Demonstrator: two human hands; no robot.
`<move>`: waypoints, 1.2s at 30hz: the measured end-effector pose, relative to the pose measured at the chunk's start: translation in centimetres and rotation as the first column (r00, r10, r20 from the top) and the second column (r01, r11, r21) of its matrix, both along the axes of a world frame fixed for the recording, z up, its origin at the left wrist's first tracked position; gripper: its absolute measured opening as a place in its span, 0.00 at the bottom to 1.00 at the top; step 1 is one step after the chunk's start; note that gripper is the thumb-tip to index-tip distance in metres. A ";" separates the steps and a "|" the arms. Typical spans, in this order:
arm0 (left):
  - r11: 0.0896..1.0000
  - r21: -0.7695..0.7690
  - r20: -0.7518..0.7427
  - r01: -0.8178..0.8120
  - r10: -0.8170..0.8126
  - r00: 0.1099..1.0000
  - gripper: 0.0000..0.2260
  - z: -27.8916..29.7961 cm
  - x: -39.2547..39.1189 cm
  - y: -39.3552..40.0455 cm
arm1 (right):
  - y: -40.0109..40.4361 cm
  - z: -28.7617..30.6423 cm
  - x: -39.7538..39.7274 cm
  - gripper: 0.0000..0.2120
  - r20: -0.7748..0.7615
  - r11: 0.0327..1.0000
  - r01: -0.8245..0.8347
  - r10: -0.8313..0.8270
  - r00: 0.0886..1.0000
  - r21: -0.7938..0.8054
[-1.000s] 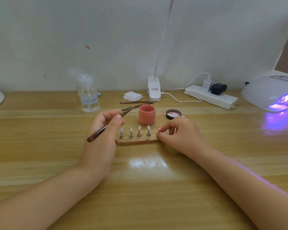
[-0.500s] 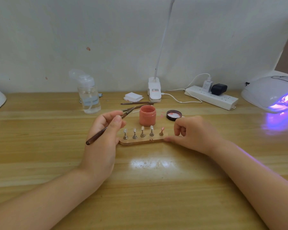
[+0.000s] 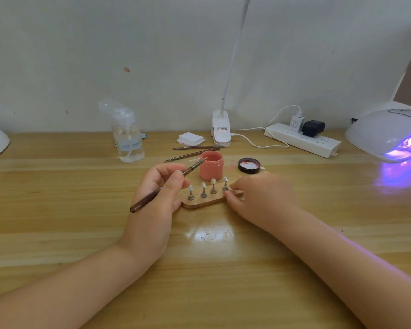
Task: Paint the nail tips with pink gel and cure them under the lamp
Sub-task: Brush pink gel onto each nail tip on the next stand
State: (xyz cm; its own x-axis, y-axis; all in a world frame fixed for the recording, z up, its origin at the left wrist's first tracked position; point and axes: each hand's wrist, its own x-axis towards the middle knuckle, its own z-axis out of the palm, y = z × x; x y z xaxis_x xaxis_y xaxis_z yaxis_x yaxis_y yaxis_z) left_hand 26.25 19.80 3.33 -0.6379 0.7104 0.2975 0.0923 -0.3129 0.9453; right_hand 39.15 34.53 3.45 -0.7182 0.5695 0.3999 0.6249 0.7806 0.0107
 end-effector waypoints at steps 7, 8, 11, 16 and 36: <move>0.999 -0.014 0.000 0.046 -0.046 0.999 0.06 0.0 0.2 0.1 | 0.2 -1.1 -0.6 0.18 -0.051 0.995 0.071 -0.075 0.996 -0.065; 0.999 -0.020 0.004 0.048 -0.048 0.999 0.06 0.1 0.2 0.1 | 0.3 -1.2 -0.5 0.17 -0.070 0.992 0.079 -0.085 0.994 -0.094; 0.998 -0.042 0.018 0.038 -0.038 0.999 0.05 0.2 0.2 0.2 | 0.3 -1.2 -0.5 0.16 -0.103 0.987 0.068 -0.083 0.991 -0.144; 0.983 -0.125 -0.158 -0.134 0.114 0.981 0.05 1.4 -1.3 1.0 | 0.2 -0.9 -0.3 0.13 -0.185 0.986 0.023 -0.054 0.981 -0.166; 0.720 -0.676 -0.430 -0.155 -0.216 0.877 0.04 9.2 -5.4 11.9 | -0.7 -1.3 -0.4 0.06 -0.406 0.978 -0.130 0.055 0.912 -0.161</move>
